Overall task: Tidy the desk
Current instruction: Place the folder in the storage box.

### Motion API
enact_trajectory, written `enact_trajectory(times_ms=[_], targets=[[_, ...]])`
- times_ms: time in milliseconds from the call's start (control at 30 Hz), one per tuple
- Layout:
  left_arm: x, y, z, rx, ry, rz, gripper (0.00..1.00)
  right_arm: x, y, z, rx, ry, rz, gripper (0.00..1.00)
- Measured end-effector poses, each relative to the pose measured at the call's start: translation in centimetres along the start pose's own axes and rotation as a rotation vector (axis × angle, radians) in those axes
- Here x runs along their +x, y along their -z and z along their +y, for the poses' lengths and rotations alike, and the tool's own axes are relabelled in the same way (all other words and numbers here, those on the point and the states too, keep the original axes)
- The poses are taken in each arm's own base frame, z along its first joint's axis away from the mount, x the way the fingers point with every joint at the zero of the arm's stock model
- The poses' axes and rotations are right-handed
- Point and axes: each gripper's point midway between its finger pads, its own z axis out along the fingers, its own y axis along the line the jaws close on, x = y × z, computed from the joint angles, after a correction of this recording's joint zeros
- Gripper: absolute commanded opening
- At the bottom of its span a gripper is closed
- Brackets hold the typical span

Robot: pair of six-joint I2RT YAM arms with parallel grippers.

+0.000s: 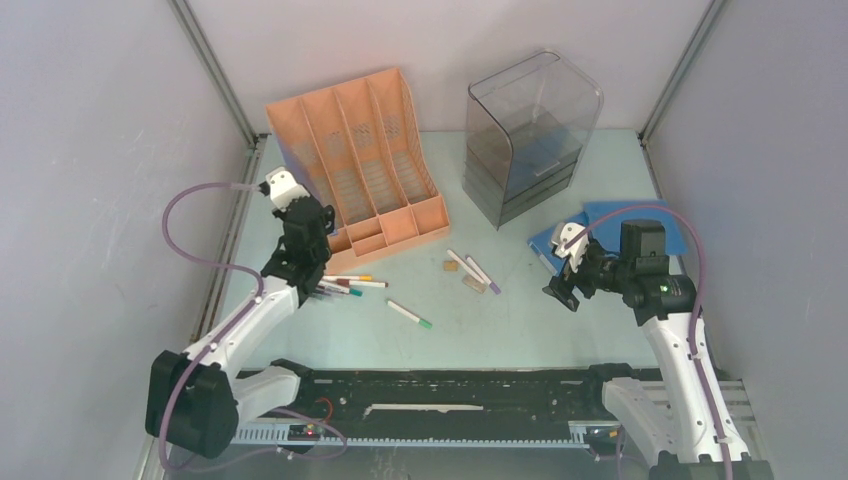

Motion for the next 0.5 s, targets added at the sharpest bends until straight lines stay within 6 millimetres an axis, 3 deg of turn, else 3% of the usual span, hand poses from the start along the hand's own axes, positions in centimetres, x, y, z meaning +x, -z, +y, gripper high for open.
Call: enact_trajectory(times_ms=[500], targets=[[0.6,-4.0,-1.3,-0.031,-0.057,0.006,0.0,0.0,0.0,0.0,-0.001,0.0,0.0,0.88]])
